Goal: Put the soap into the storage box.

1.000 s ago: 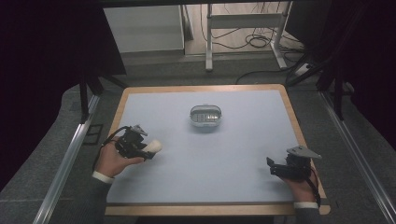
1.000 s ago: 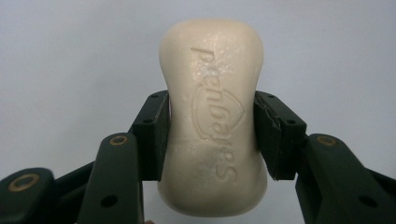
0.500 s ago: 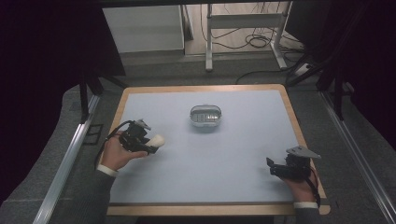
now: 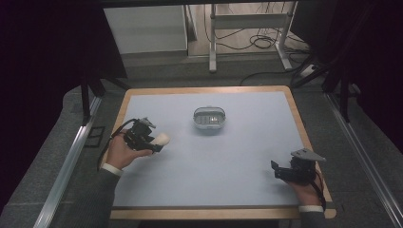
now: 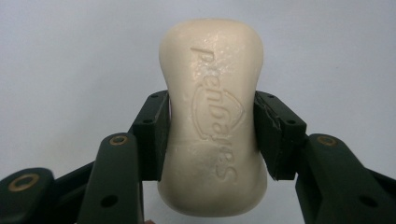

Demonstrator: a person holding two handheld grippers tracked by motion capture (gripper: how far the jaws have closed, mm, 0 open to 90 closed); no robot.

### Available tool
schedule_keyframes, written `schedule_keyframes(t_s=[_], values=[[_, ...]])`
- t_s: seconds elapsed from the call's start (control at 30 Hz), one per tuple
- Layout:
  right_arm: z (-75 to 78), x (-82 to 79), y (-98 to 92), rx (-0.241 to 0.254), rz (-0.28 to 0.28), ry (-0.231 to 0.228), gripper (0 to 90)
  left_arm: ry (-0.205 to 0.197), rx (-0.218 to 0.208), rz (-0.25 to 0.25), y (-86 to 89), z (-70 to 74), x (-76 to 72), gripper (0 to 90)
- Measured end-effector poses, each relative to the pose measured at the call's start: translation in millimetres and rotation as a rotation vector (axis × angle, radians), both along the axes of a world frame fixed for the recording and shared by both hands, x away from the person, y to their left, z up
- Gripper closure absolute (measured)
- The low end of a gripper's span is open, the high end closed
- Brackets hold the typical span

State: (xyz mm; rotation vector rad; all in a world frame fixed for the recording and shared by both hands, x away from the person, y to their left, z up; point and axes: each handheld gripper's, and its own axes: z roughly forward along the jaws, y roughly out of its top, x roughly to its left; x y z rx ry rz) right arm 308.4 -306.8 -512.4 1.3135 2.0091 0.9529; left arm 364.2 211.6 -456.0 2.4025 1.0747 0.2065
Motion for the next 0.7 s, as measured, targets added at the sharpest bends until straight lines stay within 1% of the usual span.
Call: schedule_keyframes(t_s=[0.1,0.33,0.57,0.63,0.7], values=[[-0.4,0.3,-0.2,-0.001,-0.001,0.0,5.3,-0.003,-0.005,-0.002,-1.4,1.3,3.0,49.4],[-0.5,0.3,-0.1,-0.002,0.0,0.0,5.3,-0.006,-0.001,-0.009,-7.4,1.7,10.6,49.4],[-1.1,0.6,0.1,-0.002,0.001,0.002,5.3,-0.017,0.004,-0.015,-13.6,6.4,18.4,49.4],[-1.1,0.7,0.0,-0.001,0.001,0.003,5.3,-0.013,-0.008,-0.014,-14.1,6.8,20.8,49.4],[-1.1,0.7,-0.2,-0.002,0.0,0.003,5.3,-0.015,-0.004,-0.013,-14.8,6.1,23.1,49.4]])
